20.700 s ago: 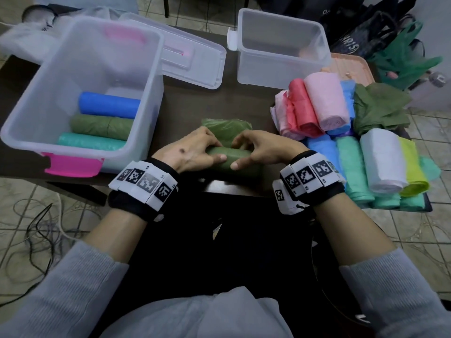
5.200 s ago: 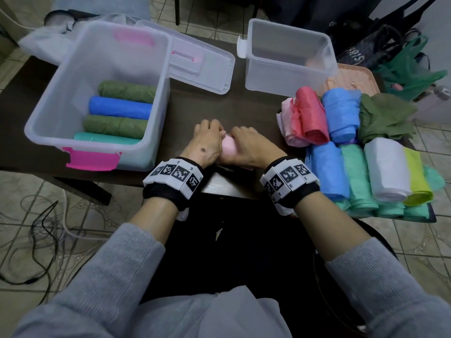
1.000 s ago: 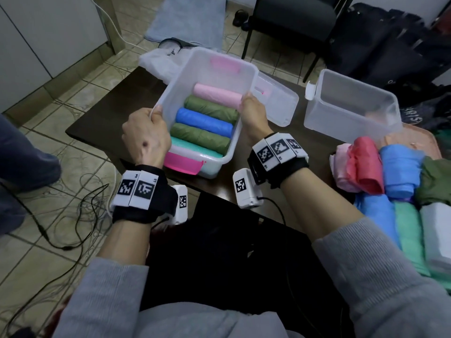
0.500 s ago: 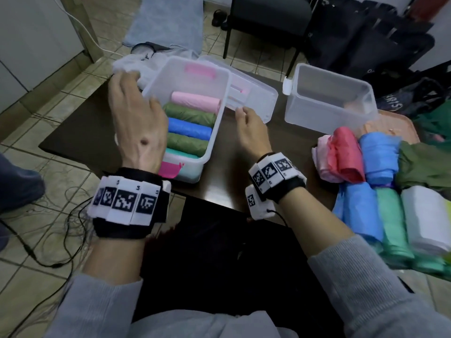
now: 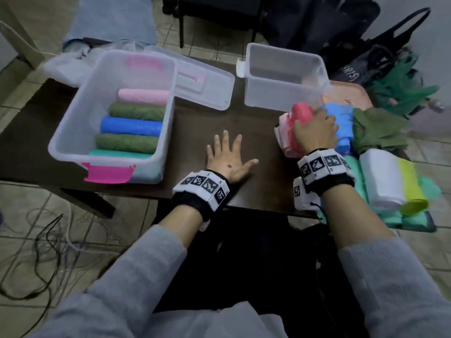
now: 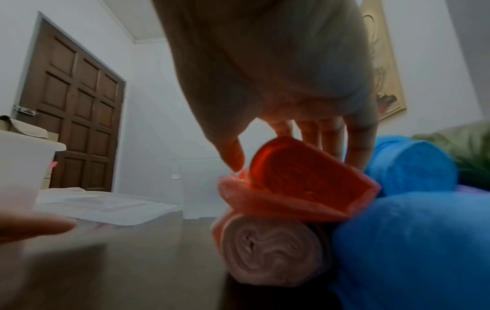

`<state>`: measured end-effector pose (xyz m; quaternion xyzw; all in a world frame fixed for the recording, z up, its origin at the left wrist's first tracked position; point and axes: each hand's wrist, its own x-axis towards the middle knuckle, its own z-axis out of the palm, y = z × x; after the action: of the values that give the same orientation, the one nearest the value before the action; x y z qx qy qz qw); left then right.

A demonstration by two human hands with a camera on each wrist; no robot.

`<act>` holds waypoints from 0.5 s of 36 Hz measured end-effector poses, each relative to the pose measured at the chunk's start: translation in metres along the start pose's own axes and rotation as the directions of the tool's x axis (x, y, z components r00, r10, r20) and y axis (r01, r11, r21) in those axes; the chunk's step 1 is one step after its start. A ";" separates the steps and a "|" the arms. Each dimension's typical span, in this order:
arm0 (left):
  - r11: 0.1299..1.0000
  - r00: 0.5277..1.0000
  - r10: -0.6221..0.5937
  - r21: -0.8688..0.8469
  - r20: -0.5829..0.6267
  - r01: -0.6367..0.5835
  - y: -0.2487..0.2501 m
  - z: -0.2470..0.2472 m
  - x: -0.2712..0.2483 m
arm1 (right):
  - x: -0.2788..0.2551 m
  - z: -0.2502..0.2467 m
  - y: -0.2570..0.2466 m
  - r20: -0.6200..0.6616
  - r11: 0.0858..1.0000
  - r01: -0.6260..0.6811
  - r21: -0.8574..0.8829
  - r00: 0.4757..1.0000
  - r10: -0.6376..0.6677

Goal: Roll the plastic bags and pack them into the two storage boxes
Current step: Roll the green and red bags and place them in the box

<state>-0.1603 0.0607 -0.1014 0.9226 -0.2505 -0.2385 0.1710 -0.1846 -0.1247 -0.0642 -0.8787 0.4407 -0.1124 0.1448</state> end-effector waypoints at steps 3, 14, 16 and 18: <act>0.999 0.998 -0.031 0.028 0.061 0.029 -0.006 0.004 0.003 | -0.001 0.004 0.009 0.082 1.000 0.000 -0.029 0.997 0.003; 0.984 0.973 -0.109 0.163 0.204 0.076 -0.012 0.003 0.002 | 0.005 0.003 0.008 0.077 0.993 0.024 -0.117 0.997 -0.015; 0.983 0.971 -0.113 0.163 0.210 0.080 -0.012 0.003 0.002 | 0.007 0.002 0.007 0.067 0.994 -0.003 -0.113 0.998 0.010; 0.984 0.970 -0.117 0.158 0.211 0.084 -0.012 0.002 0.002 | 0.009 0.000 0.006 0.059 0.995 -0.035 -0.098 0.997 0.041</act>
<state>-0.1558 0.0690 -0.1092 0.9122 -0.2379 -0.3280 0.0609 -0.1839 -0.1353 -0.0657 -0.8791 0.4579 -0.0611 0.1174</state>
